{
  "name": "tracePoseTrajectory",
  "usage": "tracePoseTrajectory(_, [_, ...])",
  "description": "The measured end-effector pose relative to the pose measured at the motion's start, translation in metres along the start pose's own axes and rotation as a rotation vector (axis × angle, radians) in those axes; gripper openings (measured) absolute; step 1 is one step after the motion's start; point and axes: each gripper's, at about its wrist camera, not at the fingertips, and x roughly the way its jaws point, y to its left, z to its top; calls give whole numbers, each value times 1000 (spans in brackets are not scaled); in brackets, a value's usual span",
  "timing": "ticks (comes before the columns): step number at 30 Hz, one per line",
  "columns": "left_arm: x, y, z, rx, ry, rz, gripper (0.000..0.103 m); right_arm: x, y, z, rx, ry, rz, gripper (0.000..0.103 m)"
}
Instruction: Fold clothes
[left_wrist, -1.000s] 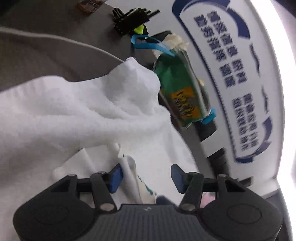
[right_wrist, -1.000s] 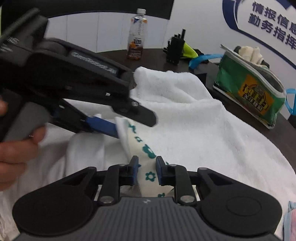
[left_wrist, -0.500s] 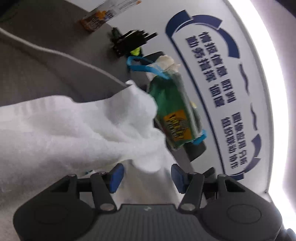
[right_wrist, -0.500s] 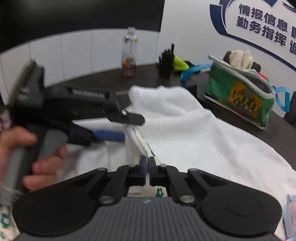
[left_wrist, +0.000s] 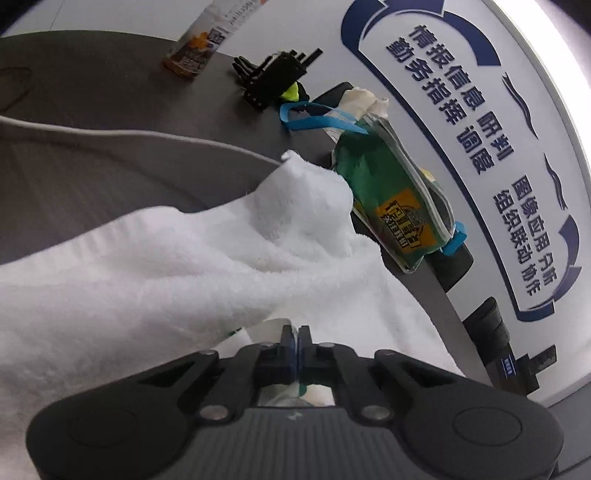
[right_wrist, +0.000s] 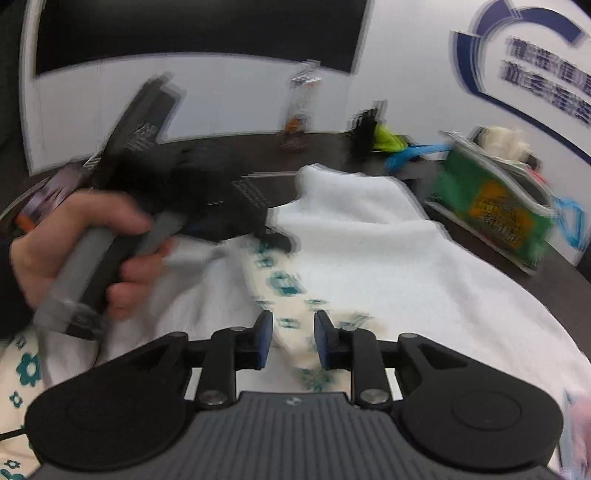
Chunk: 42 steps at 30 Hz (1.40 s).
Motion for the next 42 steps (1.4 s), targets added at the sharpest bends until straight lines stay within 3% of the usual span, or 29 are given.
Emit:
tracePoseTrajectory(3, [-15, 0, -2, 47, -68, 58, 0, 3, -14, -17, 82, 36, 13, 22])
tracePoseTrajectory(5, [-16, 7, -2, 53, -87, 128, 0, 10, -6, -32, 62, 64, 41, 8])
tracePoseTrajectory(6, [-15, 13, -2, 36, -89, 149, 0, 14, 2, -38, 41, 84, 51, 6])
tracePoseTrajectory(10, [-29, 22, 0, -16, -107, 155, 4, 4, 16, -43, -3, 62, 58, 5])
tracePoseTrajectory(12, [-43, 15, 0, 5, -151, 177, 16, -10, 6, -37, 54, 18, 94, 5])
tracePoseTrajectory(15, [-51, -12, -3, 108, -200, 149, 35, -30, -18, -28, 151, -84, 49, 8])
tracePoseTrajectory(16, [-51, -22, -4, 151, -203, 134, 39, -26, -28, -25, 205, -89, 17, 13])
tracePoseTrajectory(17, [-42, -31, -5, 200, -145, 117, 44, -22, -39, -22, 259, -93, -15, 18])
tracePoseTrajectory(19, [-29, -38, -12, 253, -68, 123, 38, -1, -55, -20, 326, -50, -7, 17])
tracePoseTrajectory(21, [-19, -44, -22, 328, -26, 172, 0, 21, -50, -24, 292, 14, -24, 12])
tracePoseTrajectory(23, [-12, -40, -32, 390, -21, 232, 4, 34, -41, -27, 246, 49, -67, 10])
tracePoseTrajectory(25, [-18, -36, -36, 397, -23, 239, 4, 26, -37, -27, 242, 23, -79, 10])
tracePoseTrajectory(26, [-30, -38, -40, 403, -43, 240, 12, 22, -35, -27, 240, 10, -86, 12])
tracePoseTrajectory(27, [-42, -44, -44, 424, -53, 236, 30, 17, -33, -27, 238, -3, -92, 14])
tracePoseTrajectory(28, [-55, -51, -55, 466, -48, 204, 43, 8, -30, -26, 235, -26, -92, 20])
tracePoseTrajectory(29, [-68, -58, -65, 508, -43, 172, 65, -8, -25, -26, 236, -59, -96, 38])
tracePoseTrajectory(30, [-81, -65, -75, 551, -38, 141, 75, -22, -21, -26, 242, -85, -116, 48])
tracePoseTrajectory(31, [-92, -72, -91, 610, -27, 115, 76, -36, -18, -29, 259, -104, -133, 56])
tracePoseTrajectory(33, [-111, -84, -119, 686, -10, 85, 76, -61, -12, -44, 318, -111, -155, 57])
tracePoseTrajectory(34, [-118, -88, -132, 708, -4, 78, 77, -74, -9, -53, 348, -112, -165, 64])
tracePoseTrajectory(36, [-125, -94, -157, 760, 9, 32, 89, -99, -2, -71, 404, -117, -199, 80])
tracePoseTrajectory(38, [-121, -103, -184, 814, 32, 9, 89, -127, 3, -95, 447, -130, -285, 96])
tracePoseTrajectory(42, [-103, -120, -222, 814, 85, -9, 89, -154, 8, -137, 533, -89, -435, 98])
